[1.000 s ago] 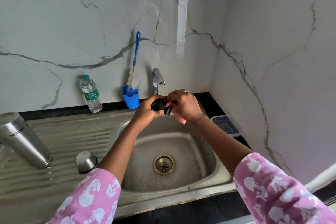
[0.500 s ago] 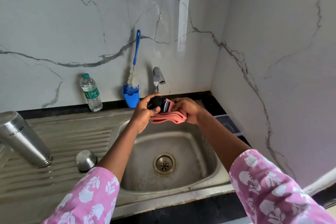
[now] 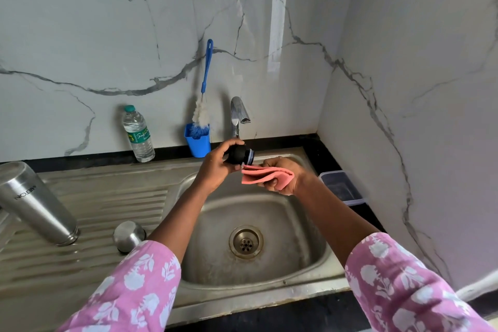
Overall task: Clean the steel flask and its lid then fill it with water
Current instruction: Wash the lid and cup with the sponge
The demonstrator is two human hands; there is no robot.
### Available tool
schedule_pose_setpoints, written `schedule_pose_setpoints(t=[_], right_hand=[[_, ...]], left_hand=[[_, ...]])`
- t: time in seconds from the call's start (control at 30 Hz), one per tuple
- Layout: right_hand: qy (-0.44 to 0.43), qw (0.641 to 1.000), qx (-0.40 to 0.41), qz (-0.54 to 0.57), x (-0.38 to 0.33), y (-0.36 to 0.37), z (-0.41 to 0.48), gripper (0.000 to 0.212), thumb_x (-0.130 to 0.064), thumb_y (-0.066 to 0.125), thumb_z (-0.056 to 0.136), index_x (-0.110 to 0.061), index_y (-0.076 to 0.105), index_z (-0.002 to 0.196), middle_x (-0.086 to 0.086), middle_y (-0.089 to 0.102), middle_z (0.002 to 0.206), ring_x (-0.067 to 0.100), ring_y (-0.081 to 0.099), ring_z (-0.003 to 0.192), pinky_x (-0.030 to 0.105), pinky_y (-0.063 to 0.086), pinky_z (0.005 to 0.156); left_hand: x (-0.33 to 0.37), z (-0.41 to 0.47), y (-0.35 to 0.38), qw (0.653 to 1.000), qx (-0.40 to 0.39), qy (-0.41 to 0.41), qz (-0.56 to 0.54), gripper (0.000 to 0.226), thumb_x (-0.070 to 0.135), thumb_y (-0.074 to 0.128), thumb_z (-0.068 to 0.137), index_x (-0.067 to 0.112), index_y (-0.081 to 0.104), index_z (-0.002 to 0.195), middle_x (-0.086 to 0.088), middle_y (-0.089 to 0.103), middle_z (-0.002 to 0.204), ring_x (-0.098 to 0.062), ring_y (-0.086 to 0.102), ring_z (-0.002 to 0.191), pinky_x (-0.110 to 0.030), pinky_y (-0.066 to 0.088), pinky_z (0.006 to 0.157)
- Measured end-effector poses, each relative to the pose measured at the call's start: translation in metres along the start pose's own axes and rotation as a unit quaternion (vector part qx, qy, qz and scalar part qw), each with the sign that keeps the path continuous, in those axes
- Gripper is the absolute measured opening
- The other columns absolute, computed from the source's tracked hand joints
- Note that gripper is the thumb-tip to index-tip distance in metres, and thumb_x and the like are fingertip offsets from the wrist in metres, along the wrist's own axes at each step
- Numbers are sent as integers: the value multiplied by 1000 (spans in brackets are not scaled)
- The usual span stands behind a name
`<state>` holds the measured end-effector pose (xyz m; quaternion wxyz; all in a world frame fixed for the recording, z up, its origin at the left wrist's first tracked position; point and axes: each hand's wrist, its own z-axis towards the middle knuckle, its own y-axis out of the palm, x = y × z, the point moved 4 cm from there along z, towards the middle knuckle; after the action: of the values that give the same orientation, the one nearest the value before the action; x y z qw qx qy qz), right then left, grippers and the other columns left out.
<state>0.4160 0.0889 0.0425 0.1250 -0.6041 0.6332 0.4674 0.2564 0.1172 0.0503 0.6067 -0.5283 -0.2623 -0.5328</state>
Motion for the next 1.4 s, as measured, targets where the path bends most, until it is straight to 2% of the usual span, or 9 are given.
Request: schedule_pose_setpoints(t=[0.13, 0.27, 0.4, 0.57, 0.8, 0.97, 1.13, 1.27, 1.4], right_hand=[[-23, 998, 31, -50, -5, -9, 2, 40, -2, 29, 87, 6, 58, 61, 13, 58, 51, 14, 44, 27, 15, 32, 26], [-112, 970, 150, -153, -30, -18, -4, 16, 8, 46, 72, -3, 53, 63, 9, 53, 53, 19, 50, 44, 20, 40, 44], [-224, 847, 252, -410, -54, -8, -17, 24, 3, 57, 78, -10, 67, 95, 5, 60, 74, 20, 54, 69, 21, 39, 52], [-365, 653, 313, -584, -36, 23, -5, 25, -15, 59, 90, -18, 70, 112, 14, 62, 107, 33, 60, 96, 36, 51, 80], [-502, 524, 241, -645, -13, 29, -8, 37, -7, 44, 80, 3, 69, 104, 17, 71, 100, 38, 63, 72, 39, 58, 60], [-541, 451, 174, -688, -2, 24, -11, 34, 0, 51, 82, 3, 66, 111, 20, 66, 113, 40, 64, 102, 52, 51, 86], [-547, 485, 114, -673, 5, 22, -12, 31, 1, 52, 85, 4, 66, 111, 22, 63, 119, 38, 57, 115, 38, 47, 97], [-541, 556, 139, -616, -6, 28, -15, 35, 6, 51, 81, 5, 66, 112, 22, 62, 121, 29, 55, 116, 18, 33, 105], [-472, 652, 204, -557, -17, 29, -15, 41, 12, 49, 81, 4, 63, 118, 17, 59, 128, 29, 61, 112, 25, 47, 89]], left_hand=[[-4, 0, 0, 994, -33, 52, 93, 64, -16, 73, 65, 21, 60, 115, 4, 56, 120, -16, 53, 115, -5, 35, 95], [-23, -9, 1, 995, 33, -93, -22, 51, -10, 64, 80, 22, 53, 118, -2, 58, 113, -18, 53, 110, -26, 43, 96], [-25, -13, 15, 938, 44, -226, -258, 44, -14, 42, 92, 10, 47, 129, -8, 56, 102, -22, 52, 103, -42, 43, 98], [-8, -14, 33, 879, 19, -264, -397, 28, -4, 36, 97, 1, 47, 122, -12, 57, 109, -27, 56, 103, -38, 49, 86], [-10, -23, 31, 812, 84, -326, -476, 18, 3, 36, 99, -2, 54, 99, -23, 57, 101, -34, 58, 92, -42, 50, 73], [-12, -29, 38, 778, 102, -354, -509, 24, 7, 34, 101, -5, 54, 105, -24, 60, 99, -33, 60, 92, -44, 49, 75], [-18, -30, 38, 752, 112, -369, -535, 27, 12, 35, 102, -5, 55, 106, -24, 61, 99, -33, 59, 94, -43, 50, 76], [-12, -32, 36, 760, 93, -352, -538, 22, 5, 36, 100, -5, 55, 101, -24, 61, 98, -33, 61, 92, -40, 59, 68], [-7, -35, 39, 782, 66, -338, -519, 23, 3, 32, 101, -2, 54, 99, -24, 60, 97, -34, 61, 89, -43, 57, 70]])
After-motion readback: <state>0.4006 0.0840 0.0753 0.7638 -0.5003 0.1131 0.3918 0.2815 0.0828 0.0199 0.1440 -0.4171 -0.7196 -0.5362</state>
